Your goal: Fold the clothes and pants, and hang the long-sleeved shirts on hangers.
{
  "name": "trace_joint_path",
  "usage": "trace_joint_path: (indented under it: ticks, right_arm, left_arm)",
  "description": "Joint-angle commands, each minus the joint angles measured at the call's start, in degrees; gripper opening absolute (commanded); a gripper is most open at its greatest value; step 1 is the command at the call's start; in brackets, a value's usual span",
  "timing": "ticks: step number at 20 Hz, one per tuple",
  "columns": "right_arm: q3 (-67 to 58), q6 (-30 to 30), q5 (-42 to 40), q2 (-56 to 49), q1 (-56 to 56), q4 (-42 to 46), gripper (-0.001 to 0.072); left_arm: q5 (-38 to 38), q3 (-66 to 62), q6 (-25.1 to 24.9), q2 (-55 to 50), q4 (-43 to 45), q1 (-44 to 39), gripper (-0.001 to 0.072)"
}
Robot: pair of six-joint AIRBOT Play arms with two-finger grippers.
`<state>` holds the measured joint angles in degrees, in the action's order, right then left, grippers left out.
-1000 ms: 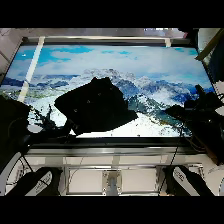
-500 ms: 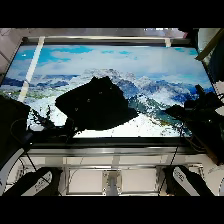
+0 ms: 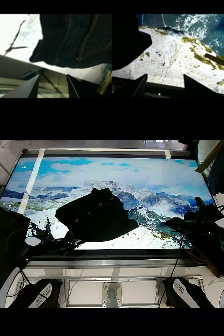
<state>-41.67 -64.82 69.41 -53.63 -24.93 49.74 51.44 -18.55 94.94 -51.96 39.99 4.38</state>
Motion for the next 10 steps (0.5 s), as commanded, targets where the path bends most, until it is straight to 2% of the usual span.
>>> trace_joint_path:
  ticks: [1,6,10]
  right_arm:
    - [0.0,0.0,0.0,0.0,0.0,0.2,0.0512]
    - [0.0,0.0,0.0,0.0,0.0,0.1,0.0512]
    - [0.0,0.0,0.0,0.0,0.0,0.1,0.0512]
  left_arm:
    - [2.9,0.6,6.4,1.7,10.0,0.0,0.0421]
    - [-4.0,1.3,5.8,-1.0,8.2,0.0,0.0421]
    - [-5.6,1.3,-7.3,-5.6,-5.1,-0.1,0.0421]
